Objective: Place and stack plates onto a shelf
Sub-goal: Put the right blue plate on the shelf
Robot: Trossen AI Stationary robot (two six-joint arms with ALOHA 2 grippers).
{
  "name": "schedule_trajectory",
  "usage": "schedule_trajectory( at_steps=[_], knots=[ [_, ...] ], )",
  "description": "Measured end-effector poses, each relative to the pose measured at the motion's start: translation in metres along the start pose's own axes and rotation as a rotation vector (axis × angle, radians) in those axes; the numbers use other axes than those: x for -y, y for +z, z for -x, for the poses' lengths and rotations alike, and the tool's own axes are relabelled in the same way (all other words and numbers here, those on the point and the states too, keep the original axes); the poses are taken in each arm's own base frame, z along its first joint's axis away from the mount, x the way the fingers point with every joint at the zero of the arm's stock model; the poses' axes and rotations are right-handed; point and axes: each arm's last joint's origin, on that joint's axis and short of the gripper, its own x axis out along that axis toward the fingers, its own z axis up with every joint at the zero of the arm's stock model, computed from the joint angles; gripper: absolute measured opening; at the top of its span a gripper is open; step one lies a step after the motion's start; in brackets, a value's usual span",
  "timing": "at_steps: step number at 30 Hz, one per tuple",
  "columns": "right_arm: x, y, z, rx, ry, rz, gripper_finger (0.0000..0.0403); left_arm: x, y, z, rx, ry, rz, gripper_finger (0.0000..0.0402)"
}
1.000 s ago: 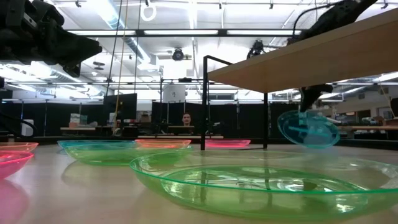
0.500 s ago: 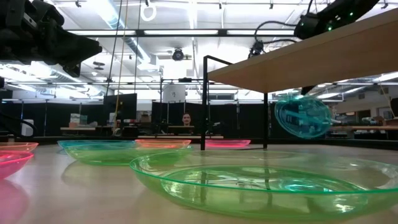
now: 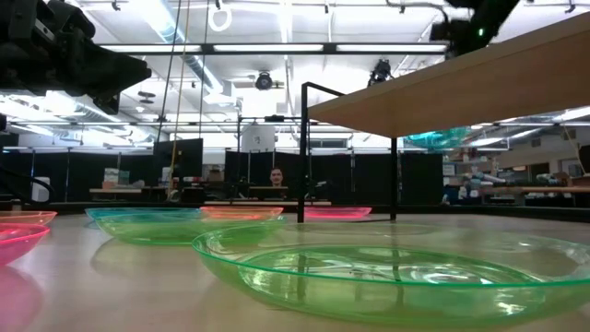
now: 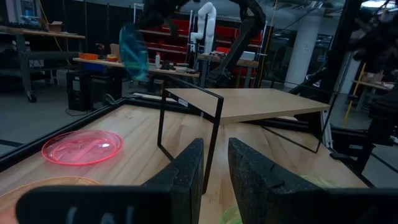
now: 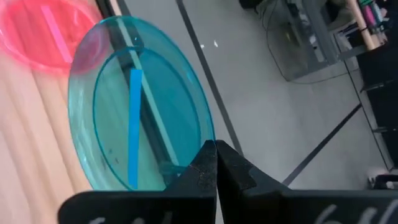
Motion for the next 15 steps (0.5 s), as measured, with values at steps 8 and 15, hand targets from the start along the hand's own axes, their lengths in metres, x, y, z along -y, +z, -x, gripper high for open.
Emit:
schedule_trajectory(
  at_steps=[8, 15],
  knots=[
    [0.02, 0.023, 0.052, 0.052, 0.039, -0.081, 0.0002, 0.0, 0.0, 0.0, 0.0, 0.0, 0.0, 0.0079],
    [0.016, 0.032, 0.083, 0.167, 0.278, -0.179, 0.0002, 0.0, 0.0, 0.0, 0.0, 0.0, 0.0, 0.0079]
  ],
)
